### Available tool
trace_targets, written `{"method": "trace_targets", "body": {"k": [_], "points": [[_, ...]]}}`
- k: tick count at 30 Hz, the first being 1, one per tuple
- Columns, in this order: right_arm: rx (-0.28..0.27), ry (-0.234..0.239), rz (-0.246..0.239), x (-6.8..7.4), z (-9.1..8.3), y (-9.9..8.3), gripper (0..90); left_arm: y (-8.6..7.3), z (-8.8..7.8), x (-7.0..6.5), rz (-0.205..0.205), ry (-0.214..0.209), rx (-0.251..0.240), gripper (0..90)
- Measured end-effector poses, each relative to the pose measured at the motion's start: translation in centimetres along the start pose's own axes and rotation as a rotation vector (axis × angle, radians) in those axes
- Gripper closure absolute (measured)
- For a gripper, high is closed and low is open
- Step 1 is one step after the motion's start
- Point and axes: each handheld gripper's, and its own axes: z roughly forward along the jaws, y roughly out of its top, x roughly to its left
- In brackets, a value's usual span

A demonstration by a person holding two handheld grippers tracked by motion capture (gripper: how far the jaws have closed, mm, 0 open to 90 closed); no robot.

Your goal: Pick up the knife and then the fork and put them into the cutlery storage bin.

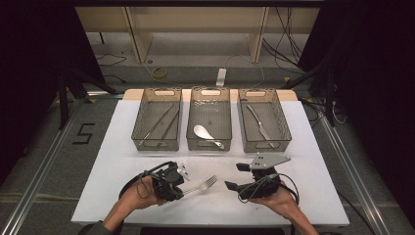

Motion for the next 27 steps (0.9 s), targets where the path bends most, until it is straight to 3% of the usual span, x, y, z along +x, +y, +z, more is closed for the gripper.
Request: {"method": "trace_targets", "body": {"k": [5, 8, 11, 17, 27], "points": [[0.024, 0.059, -0.072, 1.5, 1.2, 0.2, 28.5, 0.9, 0.0, -0.4, 0.014, -0.02, 0.001, 82.0], [0.042, 0.079, -0.118, 2.3, 2.0, 0.3, 28.5, 1.5, 0.0, -0.9, 0.044, -0.023, 0.008, 82.0], [0.068, 0.09, -0.159, 2.8, 2.8, 0.2, 28.5, 2.2, -0.2, -1.4, 0.071, -0.044, 0.006, 82.0], [0.117, 0.103, -0.209, 3.6, 4.2, 0.1, 29.2, 3.2, -0.2, -2.2, 0.114, -0.044, 0.025, 81.9], [0.192, 0.126, -0.212, 3.6, 5.8, -0.5, 35.1, 4.0, 0.1, -2.9, 0.143, -0.046, 0.038, 81.9]]}}
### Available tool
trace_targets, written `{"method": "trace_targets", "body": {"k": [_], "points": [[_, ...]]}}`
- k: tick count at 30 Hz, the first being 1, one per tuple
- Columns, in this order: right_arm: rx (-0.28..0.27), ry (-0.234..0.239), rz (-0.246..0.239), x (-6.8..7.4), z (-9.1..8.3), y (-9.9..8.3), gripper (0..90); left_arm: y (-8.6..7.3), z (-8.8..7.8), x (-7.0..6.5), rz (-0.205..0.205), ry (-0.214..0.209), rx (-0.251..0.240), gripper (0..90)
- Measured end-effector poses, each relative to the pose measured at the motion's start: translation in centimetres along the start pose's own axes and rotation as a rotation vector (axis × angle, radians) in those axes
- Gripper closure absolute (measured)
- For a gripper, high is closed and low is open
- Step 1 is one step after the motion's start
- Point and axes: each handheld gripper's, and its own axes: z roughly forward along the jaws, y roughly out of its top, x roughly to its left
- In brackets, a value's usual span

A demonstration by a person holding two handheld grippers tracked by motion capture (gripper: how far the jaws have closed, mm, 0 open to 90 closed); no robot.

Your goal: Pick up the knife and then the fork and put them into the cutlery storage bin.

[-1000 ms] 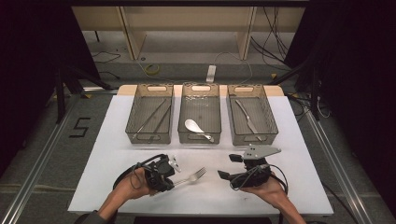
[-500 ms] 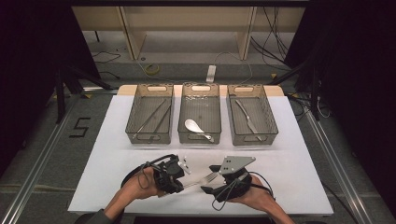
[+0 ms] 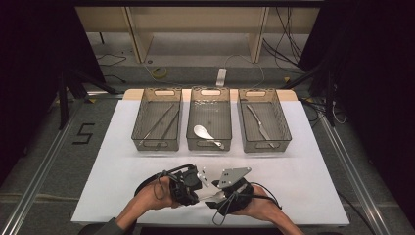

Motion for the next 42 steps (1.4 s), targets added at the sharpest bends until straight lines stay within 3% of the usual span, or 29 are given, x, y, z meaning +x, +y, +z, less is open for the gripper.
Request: {"method": "trace_targets", "body": {"k": [10, 13, 15, 16, 23, 24, 26, 30, 32, 34, 35, 38, 42], "points": [[0.025, 0.014, -0.034, 0.3, 0.8, -0.1, 48.8, 0.3, -0.5, -0.4, 0.027, 0.002, 0.004, 81.9], [0.042, 0.017, -0.074, 0.4, 1.1, -0.2, 52.0, 0.4, -0.5, -0.4, 0.03, -0.001, -0.001, 81.9], [0.042, 0.019, -0.058, 0.7, 1.3, -0.2, 55.5, 0.4, -0.5, -0.6, 0.029, 0.002, -0.003, 81.9], [0.05, 0.013, -0.081, 0.6, 1.3, -0.3, 57.7, 0.5, -0.5, -0.5, 0.033, 0.002, -0.003, 81.9], [0.045, 0.0, -0.093, 0.6, 1.2, -0.4, 71.1, 0.4, -0.5, -0.6, 0.047, -0.009, -0.011, 81.8], [0.05, 0.004, -0.099, 0.6, 1.1, -0.4, 72.2, 0.4, -0.5, -0.6, 0.039, -0.012, -0.023, 81.8], [0.042, 0.015, -0.109, 0.5, 1.1, -0.5, 74.7, 0.4, -0.6, -0.6, 0.059, -0.019, -0.017, 81.8], [0.071, 0.066, -0.086, 0.8, 1.1, -0.7, 85.3, 0.3, -0.7, -0.5, 0.089, -0.015, -0.033, 85.7], [0.077, 0.099, -0.101, 0.9, 1.2, -0.8, 87.7, 0.3, -0.7, -0.5, 0.102, -0.017, -0.035, 84.7], [0.072, 0.092, -0.117, 0.9, 1.2, -0.8, 88.0, 0.2, -0.8, -0.5, 0.108, -0.013, -0.046, 84.5], [0.07, 0.103, -0.094, 0.8, 1.2, -0.8, 88.1, 0.2, -0.8, -0.5, 0.098, -0.006, -0.059, 84.1], [0.056, 0.095, -0.092, 0.6, 0.9, -0.8, 88.2, 0.1, -1.2, -0.3, 0.093, -0.001, -0.089, 82.1], [0.066, 0.08, -0.083, 0.5, 0.9, -0.8, 88.2, -0.2, -2.0, 0.1, 0.054, 0.039, -0.137, 64.3]]}}
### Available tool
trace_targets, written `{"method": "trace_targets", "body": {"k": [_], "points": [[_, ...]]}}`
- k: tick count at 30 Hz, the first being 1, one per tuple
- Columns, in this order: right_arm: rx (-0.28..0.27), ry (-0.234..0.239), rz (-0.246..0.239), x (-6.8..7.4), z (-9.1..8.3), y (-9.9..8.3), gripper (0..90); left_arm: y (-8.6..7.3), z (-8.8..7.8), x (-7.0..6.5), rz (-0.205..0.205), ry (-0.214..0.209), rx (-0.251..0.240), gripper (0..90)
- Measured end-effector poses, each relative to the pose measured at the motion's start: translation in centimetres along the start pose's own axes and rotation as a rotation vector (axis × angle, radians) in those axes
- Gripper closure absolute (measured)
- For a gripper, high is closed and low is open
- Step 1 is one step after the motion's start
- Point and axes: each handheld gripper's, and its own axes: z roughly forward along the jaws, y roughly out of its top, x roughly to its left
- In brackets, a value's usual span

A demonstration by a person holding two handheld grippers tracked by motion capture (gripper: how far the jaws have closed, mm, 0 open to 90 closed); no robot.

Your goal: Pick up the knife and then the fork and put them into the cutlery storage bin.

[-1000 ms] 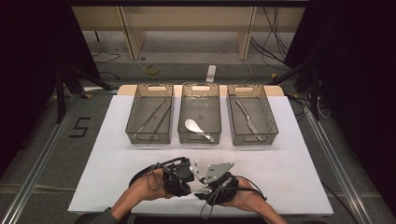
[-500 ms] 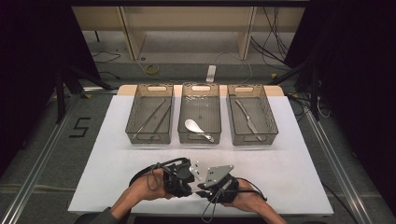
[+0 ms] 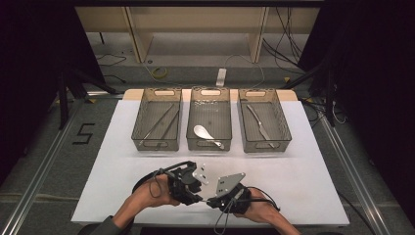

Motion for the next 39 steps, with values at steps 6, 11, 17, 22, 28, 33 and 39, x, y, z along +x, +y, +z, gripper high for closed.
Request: {"method": "trace_targets", "body": {"k": [6, 11, 17, 22, 28, 33, 39], "points": [[0.002, -0.03, 0.035, -0.7, -0.6, -0.2, 88.1, -0.5, -1.1, 0.6, -0.081, 0.026, -0.098, 46.5], [-0.007, -0.07, 0.048, -1.5, -1.2, -0.6, 88.1, -0.9, -1.6, 1.1, -0.124, 0.055, -0.142, 36.3], [0.013, -0.11, 0.086, -2.3, -1.9, -1.0, 88.0, -1.7, -2.1, 2.0, -0.194, 0.099, -0.235, 29.1], [0.002, -0.137, 0.117, -3.0, -2.5, -1.3, 88.0, -2.9, -2.5, 2.5, -0.237, 0.164, -0.307, 25.8], [-0.026, -0.198, 0.169, -4.5, -3.9, -1.8, 88.0, -4.4, -2.9, 2.7, -0.302, 0.208, -0.411, 21.7], [-0.061, -0.258, 0.208, -5.7, -6.0, -1.9, 88.0, -5.6, -2.7, 2.8, -0.361, 0.23, -0.473, 20.2], [-0.13, -0.34, 0.274, -7.7, -9.1, -1.7, 87.9, -6.8, -2.7, 3.0, -0.42, 0.243, -0.51, 17.9]]}}
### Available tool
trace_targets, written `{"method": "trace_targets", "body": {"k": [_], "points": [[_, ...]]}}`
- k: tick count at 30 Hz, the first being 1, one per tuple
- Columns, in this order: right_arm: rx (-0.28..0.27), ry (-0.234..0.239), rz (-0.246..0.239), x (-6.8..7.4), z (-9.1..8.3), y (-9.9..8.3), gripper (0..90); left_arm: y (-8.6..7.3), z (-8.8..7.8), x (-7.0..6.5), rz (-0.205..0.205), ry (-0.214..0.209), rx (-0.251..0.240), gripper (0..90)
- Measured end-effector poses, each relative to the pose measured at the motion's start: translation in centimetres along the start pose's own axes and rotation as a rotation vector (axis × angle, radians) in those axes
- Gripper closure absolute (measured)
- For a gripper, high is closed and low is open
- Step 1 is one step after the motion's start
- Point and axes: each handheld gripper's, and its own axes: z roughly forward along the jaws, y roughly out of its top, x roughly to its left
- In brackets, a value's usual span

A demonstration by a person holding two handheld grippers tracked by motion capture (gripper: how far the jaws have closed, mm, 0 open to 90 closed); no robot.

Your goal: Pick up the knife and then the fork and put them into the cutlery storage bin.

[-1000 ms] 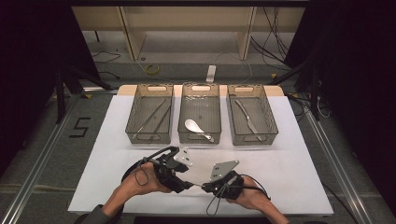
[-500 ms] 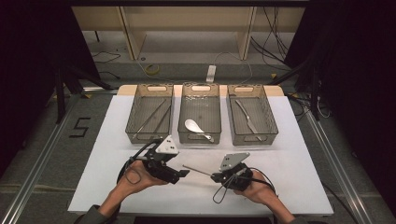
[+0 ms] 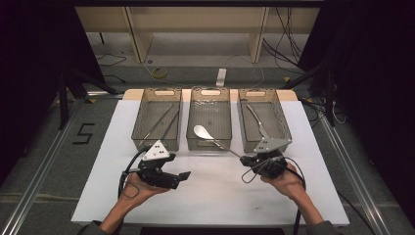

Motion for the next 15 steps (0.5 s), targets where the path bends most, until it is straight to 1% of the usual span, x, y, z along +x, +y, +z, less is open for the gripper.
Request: {"method": "trace_targets", "body": {"k": [4, 7, 8, 11, 14, 15], "points": [[-0.041, -0.04, 0.049, -1.7, -1.0, 1.0, 88.0, -0.4, -0.4, 0.3, -0.023, 0.02, -0.02, 17.0], [-0.054, -0.085, 0.079, -3.3, -1.4, 1.8, 87.9, -0.4, -0.7, 0.4, -0.029, 0.033, -0.048, 16.9], [-0.058, -0.093, 0.088, -3.7, -1.5, 1.9, 87.9, -0.4, -0.7, 0.5, -0.032, 0.036, -0.058, 16.9], [-0.075, -0.135, 0.135, -5.5, -1.9, 2.7, 87.9, -0.6, -0.8, 0.6, -0.033, 0.048, -0.074, 16.0], [-0.072, -0.186, 0.179, -7.6, -2.0, 3.5, 87.9, -0.7, -0.9, 0.9, -0.049, 0.041, -0.087, 15.8], [-0.073, -0.2, 0.198, -8.2, -2.0, 3.6, 87.9, -0.8, -1.0, 0.9, -0.047, 0.041, -0.094, 15.8]]}}
